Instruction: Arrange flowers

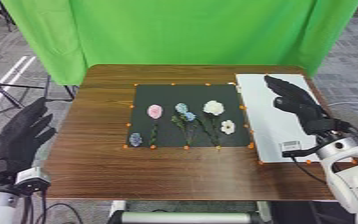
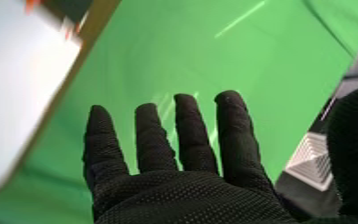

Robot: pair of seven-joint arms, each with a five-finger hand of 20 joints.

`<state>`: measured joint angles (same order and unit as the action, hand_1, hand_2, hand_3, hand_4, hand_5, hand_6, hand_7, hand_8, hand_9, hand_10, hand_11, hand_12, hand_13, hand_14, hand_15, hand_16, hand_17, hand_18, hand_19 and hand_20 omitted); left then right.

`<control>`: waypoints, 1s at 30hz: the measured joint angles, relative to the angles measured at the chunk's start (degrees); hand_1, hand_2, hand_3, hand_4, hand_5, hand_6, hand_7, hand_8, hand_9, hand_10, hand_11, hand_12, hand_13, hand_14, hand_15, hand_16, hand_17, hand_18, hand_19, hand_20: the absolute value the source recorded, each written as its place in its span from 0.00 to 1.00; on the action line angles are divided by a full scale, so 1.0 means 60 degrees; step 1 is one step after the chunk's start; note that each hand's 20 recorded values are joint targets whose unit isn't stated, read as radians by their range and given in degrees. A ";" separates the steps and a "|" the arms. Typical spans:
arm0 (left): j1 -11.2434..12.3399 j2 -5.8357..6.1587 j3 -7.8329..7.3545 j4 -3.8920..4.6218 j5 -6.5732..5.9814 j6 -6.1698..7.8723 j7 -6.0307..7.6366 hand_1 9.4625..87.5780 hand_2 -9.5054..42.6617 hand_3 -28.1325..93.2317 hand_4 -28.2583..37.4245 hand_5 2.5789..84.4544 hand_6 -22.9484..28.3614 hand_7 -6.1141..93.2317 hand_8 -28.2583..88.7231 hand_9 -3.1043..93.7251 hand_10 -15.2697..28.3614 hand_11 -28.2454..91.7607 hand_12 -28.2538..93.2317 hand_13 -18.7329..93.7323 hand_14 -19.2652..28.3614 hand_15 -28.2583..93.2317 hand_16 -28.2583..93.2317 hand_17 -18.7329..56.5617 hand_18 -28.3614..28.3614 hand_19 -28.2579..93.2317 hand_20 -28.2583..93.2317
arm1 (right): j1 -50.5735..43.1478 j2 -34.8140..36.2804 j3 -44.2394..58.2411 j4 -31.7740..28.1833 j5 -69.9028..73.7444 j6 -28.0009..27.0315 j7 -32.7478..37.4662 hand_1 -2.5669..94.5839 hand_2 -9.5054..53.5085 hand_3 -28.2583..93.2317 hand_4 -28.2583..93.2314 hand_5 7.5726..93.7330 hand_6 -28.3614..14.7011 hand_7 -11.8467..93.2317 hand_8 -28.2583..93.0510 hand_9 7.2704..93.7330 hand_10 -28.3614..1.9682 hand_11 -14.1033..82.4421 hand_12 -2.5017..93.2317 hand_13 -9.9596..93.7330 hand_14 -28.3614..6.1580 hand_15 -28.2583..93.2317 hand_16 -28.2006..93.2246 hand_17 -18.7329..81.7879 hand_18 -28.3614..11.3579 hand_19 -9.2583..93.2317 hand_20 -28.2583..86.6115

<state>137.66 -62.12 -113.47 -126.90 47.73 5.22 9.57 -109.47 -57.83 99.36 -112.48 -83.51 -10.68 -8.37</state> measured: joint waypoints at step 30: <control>-0.1253 -0.0527 0.0886 0.0195 0.0068 -0.0924 -0.0300 0.14 0.07 0.77 0.00 0.19 0.45 0.22 0.17 0.18 0.52 0.26 0.43 0.25 0.63 0.25 0.33 0.03 0.86 0.49 0.29 | -0.1530 -0.1645 0.0290 -0.0942 0.5644 0.0725 0.0727 0.13 0.11 0.89 0.04 0.20 0.56 0.17 0.19 0.20 0.52 0.14 0.28 0.25 0.48 0.17 0.56 0.11 0.22 0.36 0.38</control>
<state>130.14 -65.28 -108.15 -125.73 48.14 -0.32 7.76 -118.65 -67.70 101.10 -118.14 -49.65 -6.33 -4.00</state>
